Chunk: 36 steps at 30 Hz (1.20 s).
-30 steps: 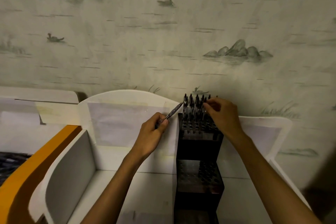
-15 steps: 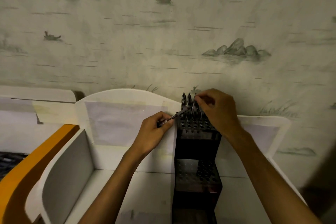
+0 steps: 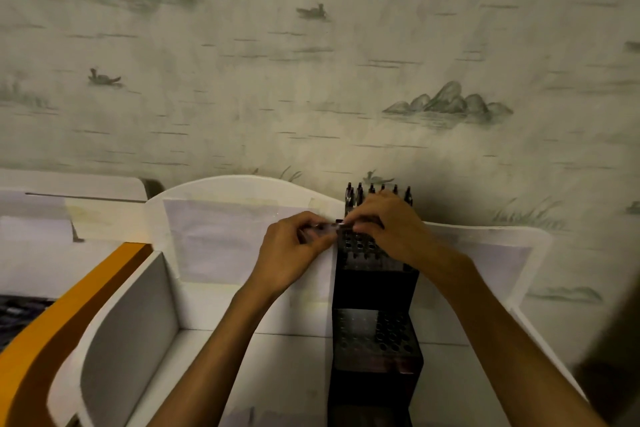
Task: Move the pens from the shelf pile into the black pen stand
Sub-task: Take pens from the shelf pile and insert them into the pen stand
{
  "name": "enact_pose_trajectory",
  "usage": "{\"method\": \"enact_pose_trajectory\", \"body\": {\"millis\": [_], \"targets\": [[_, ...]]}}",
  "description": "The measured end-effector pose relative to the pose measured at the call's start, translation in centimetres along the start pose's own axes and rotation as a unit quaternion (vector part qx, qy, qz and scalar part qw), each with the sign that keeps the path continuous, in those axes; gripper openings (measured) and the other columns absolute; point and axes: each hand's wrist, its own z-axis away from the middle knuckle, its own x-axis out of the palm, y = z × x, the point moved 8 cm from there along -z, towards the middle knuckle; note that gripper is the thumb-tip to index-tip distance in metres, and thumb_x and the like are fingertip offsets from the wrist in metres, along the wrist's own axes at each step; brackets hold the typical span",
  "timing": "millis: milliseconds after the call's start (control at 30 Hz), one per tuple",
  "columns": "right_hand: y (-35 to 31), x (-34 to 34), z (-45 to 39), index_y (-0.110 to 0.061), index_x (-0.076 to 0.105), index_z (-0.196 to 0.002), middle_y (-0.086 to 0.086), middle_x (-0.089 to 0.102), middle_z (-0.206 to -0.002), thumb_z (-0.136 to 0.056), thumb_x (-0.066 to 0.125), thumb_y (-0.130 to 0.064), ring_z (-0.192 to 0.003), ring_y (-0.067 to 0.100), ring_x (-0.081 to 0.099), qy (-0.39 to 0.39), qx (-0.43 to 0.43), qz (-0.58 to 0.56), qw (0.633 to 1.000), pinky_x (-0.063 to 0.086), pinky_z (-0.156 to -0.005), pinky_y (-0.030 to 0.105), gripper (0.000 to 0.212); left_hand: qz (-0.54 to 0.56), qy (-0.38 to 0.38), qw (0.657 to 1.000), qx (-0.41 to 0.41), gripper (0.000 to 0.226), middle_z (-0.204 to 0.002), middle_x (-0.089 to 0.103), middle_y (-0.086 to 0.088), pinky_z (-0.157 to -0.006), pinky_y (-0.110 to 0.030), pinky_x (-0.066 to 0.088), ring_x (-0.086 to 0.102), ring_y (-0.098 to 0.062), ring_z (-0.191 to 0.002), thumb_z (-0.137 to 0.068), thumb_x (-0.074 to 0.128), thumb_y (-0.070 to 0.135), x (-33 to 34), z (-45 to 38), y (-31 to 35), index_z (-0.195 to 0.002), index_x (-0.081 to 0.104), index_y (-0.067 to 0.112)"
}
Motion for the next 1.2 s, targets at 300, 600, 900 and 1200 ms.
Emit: {"method": "enact_pose_trajectory", "body": {"millis": [300, 600, 900, 1200], "targets": [[6.0, -4.8, 2.3, -0.017, 0.057, -0.099, -0.004, 0.065, -0.084, -0.092, 0.066, -0.016, -0.076, 0.014, 0.065, 0.181, 0.202, -0.152, 0.950, 0.051, -0.070, 0.020, 0.011, -0.167, 0.011, 0.984, 0.056, 0.028, -0.101, 0.067, 0.019, -0.075, -0.027, 0.050, 0.060, -0.003, -0.086, -0.094, 0.049, 0.054, -1.1, 0.3, 0.3, -0.110, 0.067, 0.038], [6.6, -4.7, 2.8, -0.019, 0.060, -0.091, -0.009, 0.061, -0.076, -0.088, 0.070, -0.017, -0.068, 0.003, 0.058, 0.203, 0.208, -0.073, 0.954, 0.045, -0.066, 0.013, 0.011, -0.219, 0.008, 0.973, 0.076, 0.036, -0.106, 0.068, 0.013, -0.079, -0.032, 0.050, 0.059, -0.008, -0.092, -0.092, 0.045, 0.054, -0.9, 0.3, 0.5, -0.111, 0.068, 0.035], [7.7, -2.9, 3.1, -0.011, 0.066, -0.095, -0.001, 0.064, -0.082, -0.088, 0.070, -0.019, -0.074, 0.015, 0.062, 0.148, 0.221, -0.044, 0.963, 0.046, -0.069, 0.022, 0.011, -0.207, 0.005, 0.977, 0.057, 0.032, -0.104, 0.067, 0.016, -0.077, -0.030, 0.051, 0.058, -0.004, -0.088, -0.090, 0.047, 0.052, -0.9, 0.4, 0.2, -0.110, 0.067, 0.038], [8.1, -2.2, 3.0, -0.011, 0.067, -0.097, 0.000, 0.065, -0.083, -0.089, 0.069, -0.021, -0.074, 0.016, 0.060, 0.128, 0.229, -0.027, 0.965, 0.048, -0.069, 0.023, 0.014, -0.204, -0.003, 0.978, 0.045, 0.031, -0.102, 0.067, 0.014, -0.079, -0.032, 0.053, 0.060, -0.006, -0.087, -0.088, 0.050, 0.048, -0.1, 0.8, 0.3, -0.109, 0.068, 0.035]]}}
